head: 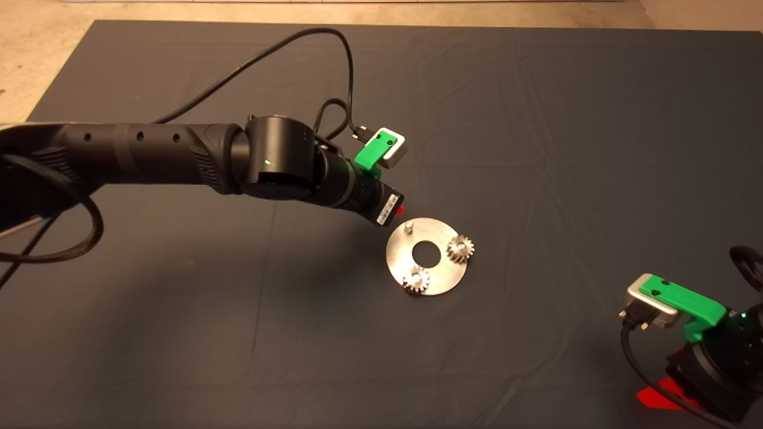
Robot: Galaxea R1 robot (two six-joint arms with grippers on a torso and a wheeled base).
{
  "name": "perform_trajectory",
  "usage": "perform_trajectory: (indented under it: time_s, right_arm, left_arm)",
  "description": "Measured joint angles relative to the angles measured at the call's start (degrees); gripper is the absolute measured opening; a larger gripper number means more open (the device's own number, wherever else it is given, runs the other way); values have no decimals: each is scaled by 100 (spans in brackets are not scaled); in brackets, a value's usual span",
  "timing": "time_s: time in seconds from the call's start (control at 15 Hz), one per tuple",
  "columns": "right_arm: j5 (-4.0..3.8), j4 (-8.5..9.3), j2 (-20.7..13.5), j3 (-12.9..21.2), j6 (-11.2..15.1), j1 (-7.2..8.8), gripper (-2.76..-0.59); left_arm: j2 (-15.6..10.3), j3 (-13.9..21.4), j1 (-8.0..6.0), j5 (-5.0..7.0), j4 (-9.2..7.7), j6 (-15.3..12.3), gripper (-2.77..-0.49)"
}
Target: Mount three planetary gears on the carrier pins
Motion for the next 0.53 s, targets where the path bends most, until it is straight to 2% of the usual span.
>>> perform_trajectory:
  time_s: [0.13, 0.33, 0.53]
  right_arm:
    - [0, 0, -39, 0, -2, -83, -150]
    - [4, -1, -52, 0, -20, -139, -150]
    - [4, 0, -102, 0, -46, -142, -150]
  left_arm:
    - [147, 0, -1, -5, 18, -9, -266]
    - [284, 0, 0, -22, 174, -193, -266]
    - [361, 33, 2, -2, 529, -455, -266]
